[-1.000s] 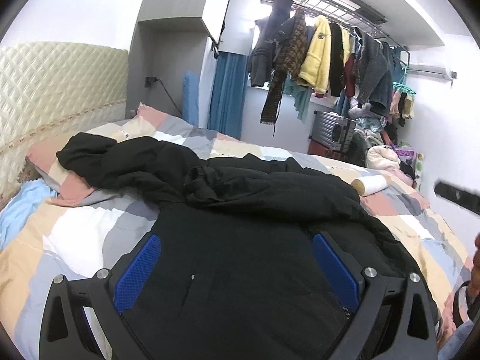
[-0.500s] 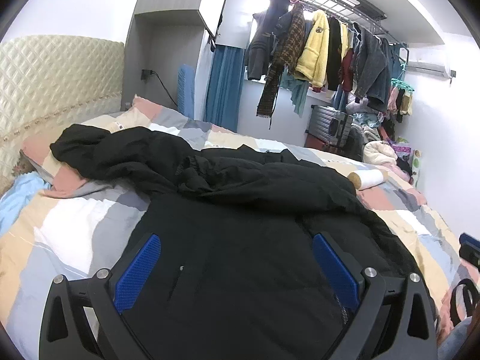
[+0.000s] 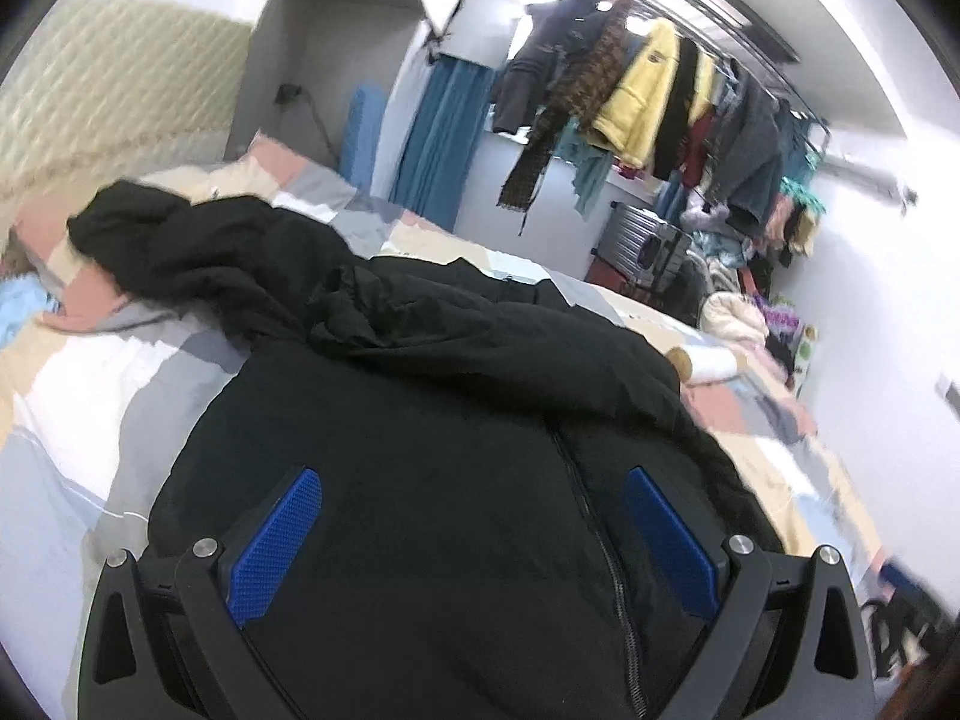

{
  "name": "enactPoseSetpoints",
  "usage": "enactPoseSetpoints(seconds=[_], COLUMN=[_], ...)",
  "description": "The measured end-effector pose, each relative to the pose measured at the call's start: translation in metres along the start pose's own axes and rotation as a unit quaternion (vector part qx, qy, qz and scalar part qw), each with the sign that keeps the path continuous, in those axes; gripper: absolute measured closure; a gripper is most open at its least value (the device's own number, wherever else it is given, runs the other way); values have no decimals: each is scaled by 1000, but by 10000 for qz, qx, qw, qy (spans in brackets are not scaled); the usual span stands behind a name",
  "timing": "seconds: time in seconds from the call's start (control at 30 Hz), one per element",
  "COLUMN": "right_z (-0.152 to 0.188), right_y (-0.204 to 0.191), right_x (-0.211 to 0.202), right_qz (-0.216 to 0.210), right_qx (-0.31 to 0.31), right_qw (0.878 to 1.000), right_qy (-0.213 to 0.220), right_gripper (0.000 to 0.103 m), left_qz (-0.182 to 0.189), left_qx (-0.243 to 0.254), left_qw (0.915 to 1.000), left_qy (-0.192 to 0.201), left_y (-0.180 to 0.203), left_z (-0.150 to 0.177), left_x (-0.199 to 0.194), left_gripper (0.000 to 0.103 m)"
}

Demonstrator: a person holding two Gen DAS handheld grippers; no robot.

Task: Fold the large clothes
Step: 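Open the right tool to release the sleeve and withdraw it, then lower the left tool onto the other sleeve cuff and close it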

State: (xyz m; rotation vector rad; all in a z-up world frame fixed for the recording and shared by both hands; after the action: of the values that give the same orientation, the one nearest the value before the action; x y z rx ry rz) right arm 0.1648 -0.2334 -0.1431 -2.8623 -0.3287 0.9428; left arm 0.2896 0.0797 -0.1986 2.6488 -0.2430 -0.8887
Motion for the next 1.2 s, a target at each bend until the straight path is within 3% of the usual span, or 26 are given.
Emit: enactPoseSetpoints(seconds=[0.23, 0.33, 0.7, 0.97, 1.2], right_z=[5, 7, 0, -16, -33], right_y=[6, 4, -18, -32, -47], right_x=[12, 15, 50, 91, 116], right_qz=[-55, -52, 149, 287, 464], right_qx=[133, 92, -216, -28, -35], right_qw=[9998, 9998, 9993, 9985, 9978], right_qy=[-153, -177, -270, -471, -474], right_gripper=[2, 1, 0, 0, 0], left_qz=[-133, -439, -1477, -1694, -1746], left_qx=[-534, -553, -1219, -1768, -1735], left_qw=[9984, 9972, 9809, 9688, 9679], left_qy=[161, 230, 326, 389, 508], left_y=[-54, -94, -311, -433, -469], left_z=[-63, -90, -139, -160, -188], left_x=[2, 7, 46, 83, 114], left_gripper=[1, 1, 1, 12, 14])
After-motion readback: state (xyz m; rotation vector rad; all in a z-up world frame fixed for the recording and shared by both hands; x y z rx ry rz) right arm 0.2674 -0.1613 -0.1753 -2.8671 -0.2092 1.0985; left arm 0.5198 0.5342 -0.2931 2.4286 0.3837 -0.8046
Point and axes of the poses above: each gripper's, at about its wrist camera, not at the fingertips, and x roughly the way its jaws point, y to its right, z to its underside, the point moved 9 cm from there along x, roughly the way its jaws point, and after that the axes turned 1 degree about -y, right-handed, at the moved point
